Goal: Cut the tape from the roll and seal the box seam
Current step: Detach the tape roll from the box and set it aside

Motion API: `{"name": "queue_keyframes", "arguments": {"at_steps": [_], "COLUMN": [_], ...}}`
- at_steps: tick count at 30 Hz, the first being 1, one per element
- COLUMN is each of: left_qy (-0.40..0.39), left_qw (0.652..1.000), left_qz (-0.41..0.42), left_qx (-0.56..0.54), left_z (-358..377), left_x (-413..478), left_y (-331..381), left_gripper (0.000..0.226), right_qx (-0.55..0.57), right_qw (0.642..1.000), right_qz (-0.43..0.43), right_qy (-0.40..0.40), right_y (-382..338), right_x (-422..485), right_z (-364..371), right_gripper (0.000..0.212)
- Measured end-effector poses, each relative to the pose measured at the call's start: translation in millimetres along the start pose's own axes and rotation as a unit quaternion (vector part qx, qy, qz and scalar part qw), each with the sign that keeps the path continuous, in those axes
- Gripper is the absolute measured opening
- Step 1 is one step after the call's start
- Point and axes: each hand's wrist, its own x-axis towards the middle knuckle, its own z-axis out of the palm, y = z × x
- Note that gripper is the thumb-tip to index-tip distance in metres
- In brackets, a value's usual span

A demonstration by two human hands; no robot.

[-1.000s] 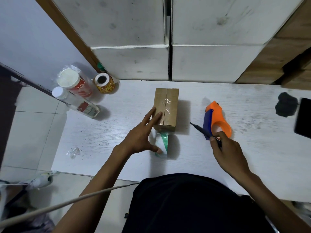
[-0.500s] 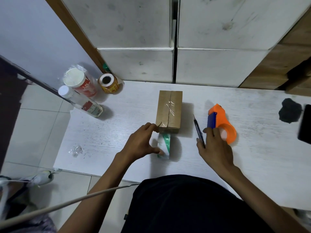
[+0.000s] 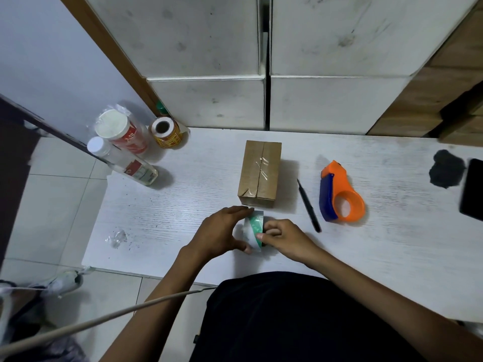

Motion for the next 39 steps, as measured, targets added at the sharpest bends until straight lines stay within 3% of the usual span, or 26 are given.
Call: {"name": "queue_keyframes", "arguments": {"at_steps": [6,10,16,21,25,30,35,38,39], "left_qy": [0.108,0.170,0.297,0.273,0.280,0.285,0.269,0.265,0.260], "left_qw": [0.993,0.981,0.939,0.943,0.940,0.943,0.946,0.949,0.953], "left_qz": [0.046,0.085,0.168,0.168,0.147,0.091,0.078,0.084,0.083], "left_qx": [-0.007,-0.049,-0.035,-0.094,-0.128,-0.147,-0.162,-0.148,-0.132], "left_z": [6,-1,-27,-44,-45,-28,-2,13,17], "left_x": [-14,-22,-31,-37,-34,-37,-42,-45,-46], "left_y": [6,16,46,63,67,71,73,74,75], "left_gripper": [0.091,0.083,0.058,0.051,0.020,0.004,0.003,0.016,0.022], "right_qx": [0.028,0.053,0.065,0.074,0.063,0.064,0.069,0.011,-0.014], "right_qw": [0.999,0.996,0.983,0.978,0.982,0.989,0.994,0.998,0.999], "right_qz": [-0.045,-0.073,-0.150,-0.165,-0.156,-0.126,-0.085,-0.051,-0.040], "right_qy": [-0.002,0.018,0.082,0.104,0.083,0.045,0.002,-0.035,-0.008], "right_y": [-6,-18,-46,-56,-53,-41,-31,-28,-25], "right_x": [-8,-22,-49,-64,-70,-72,-75,-72,-70], "right_z": [-4,-11,-23,-29,-27,-26,-25,-31,-33], "right_gripper": [0.008,0.009,0.010,0.020,0.025,0.019,0.016,0.026,0.030]}}
